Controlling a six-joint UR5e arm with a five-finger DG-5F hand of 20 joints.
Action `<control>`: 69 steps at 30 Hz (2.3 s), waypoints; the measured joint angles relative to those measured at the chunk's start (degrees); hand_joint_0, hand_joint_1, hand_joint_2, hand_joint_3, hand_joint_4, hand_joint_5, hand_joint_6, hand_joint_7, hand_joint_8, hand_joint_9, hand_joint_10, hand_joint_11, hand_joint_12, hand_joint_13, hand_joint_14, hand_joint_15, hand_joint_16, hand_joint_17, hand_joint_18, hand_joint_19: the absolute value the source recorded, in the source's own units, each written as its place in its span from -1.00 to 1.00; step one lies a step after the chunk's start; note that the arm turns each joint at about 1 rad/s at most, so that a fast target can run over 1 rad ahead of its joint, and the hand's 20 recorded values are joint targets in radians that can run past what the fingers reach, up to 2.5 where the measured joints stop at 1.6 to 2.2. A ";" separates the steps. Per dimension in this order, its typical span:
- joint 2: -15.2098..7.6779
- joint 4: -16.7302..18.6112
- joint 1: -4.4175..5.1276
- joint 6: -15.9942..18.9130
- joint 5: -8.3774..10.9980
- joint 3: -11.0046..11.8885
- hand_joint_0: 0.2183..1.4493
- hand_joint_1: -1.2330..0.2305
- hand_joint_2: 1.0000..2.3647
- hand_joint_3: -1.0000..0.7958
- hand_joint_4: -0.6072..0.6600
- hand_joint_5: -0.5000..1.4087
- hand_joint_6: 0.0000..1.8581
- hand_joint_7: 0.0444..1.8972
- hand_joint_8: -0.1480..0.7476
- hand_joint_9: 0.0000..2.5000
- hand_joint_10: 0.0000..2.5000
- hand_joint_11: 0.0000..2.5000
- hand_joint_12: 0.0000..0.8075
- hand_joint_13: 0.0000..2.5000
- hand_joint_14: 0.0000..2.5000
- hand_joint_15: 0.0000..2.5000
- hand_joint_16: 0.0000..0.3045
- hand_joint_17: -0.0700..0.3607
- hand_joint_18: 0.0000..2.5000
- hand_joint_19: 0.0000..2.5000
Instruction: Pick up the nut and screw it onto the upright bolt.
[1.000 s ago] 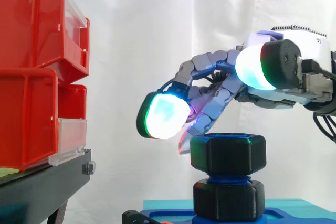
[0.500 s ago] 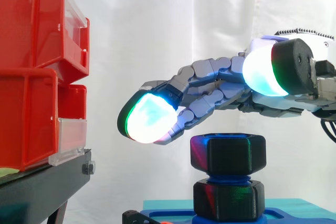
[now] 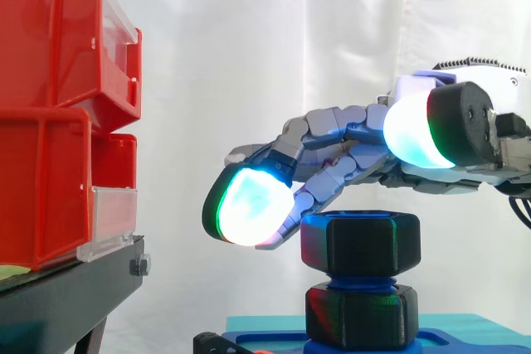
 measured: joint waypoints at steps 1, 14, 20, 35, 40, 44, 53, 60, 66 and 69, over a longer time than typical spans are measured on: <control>-0.01 -0.13 -0.02 0.00 0.00 0.01 -0.59 0.51 -1.00 -0.44 0.29 -0.51 -0.46 0.33 -0.15 -0.71 -1.00 -1.00 -0.32 -0.85 -1.00 -1.00 -0.80 -0.36 -1.00 -1.00; -0.03 -1.23 -0.12 -0.01 0.00 -0.02 -0.54 0.45 -1.00 -0.44 0.25 -0.46 -0.46 0.52 -0.10 -0.48 -1.00 -1.00 -0.45 -0.67 -1.00 -1.00 -0.87 -0.47 -1.00 -1.00; -0.02 -1.28 -0.33 0.00 0.00 -0.02 -0.53 0.42 -1.00 -0.44 0.23 -0.45 -0.41 0.42 -0.09 -0.37 -1.00 -1.00 -0.51 -0.57 -1.00 -1.00 -0.91 -0.53 -0.90 -1.00; -0.02 -1.14 -1.61 0.00 -0.12 -0.02 -0.51 0.41 -1.00 -0.44 0.18 -0.44 -0.35 0.31 -0.08 -0.19 -1.00 -1.00 -0.60 -0.42 -1.00 -1.00 -0.95 -0.60 -0.74 -1.00; 0.01 -1.05 -2.22 0.00 -0.18 -0.02 -0.50 0.40 -1.00 -0.44 0.15 -0.44 -0.32 0.27 -0.08 -0.13 -1.00 -1.00 -0.64 -0.38 -1.00 -1.00 -0.96 -0.62 -0.70 -1.00; 0.02 -0.85 -2.78 0.03 -0.29 -0.02 -0.50 0.40 -1.00 -0.44 0.15 -0.43 -0.32 0.26 -0.10 -0.10 -1.00 -1.00 -0.66 -0.35 -1.00 -1.00 -0.97 -0.62 -0.68 -1.00; 0.03 -0.40 -3.57 0.12 -1.17 0.06 -0.52 0.42 -1.00 -0.44 0.26 -0.52 -0.46 0.33 -0.04 -0.16 -1.00 -1.00 -0.51 -0.44 -1.00 -1.00 -0.91 -0.53 -0.76 -1.00; 0.04 0.22 -3.49 0.17 -2.42 1.46 -0.56 0.46 -1.00 -0.44 0.34 -0.62 -0.46 -0.15 -0.09 -0.34 -1.00 -1.00 -0.37 -0.53 -1.00 -1.00 -0.85 -0.44 -0.84 -1.00; 0.04 1.05 -2.74 0.08 -2.50 1.71 -0.57 0.48 -1.00 -0.44 0.29 -0.63 -0.46 -0.26 -0.11 -0.40 -1.00 -1.00 -0.34 -0.58 -1.00 -1.00 -0.83 -0.40 -0.88 -1.00; 0.04 1.26 -2.09 0.03 -2.34 1.72 -0.57 0.49 -1.00 -0.44 0.32 -0.61 -0.46 -0.24 -0.11 -0.42 -1.00 -1.00 -0.32 -0.60 -1.00 -1.00 -0.82 -0.39 -0.89 -1.00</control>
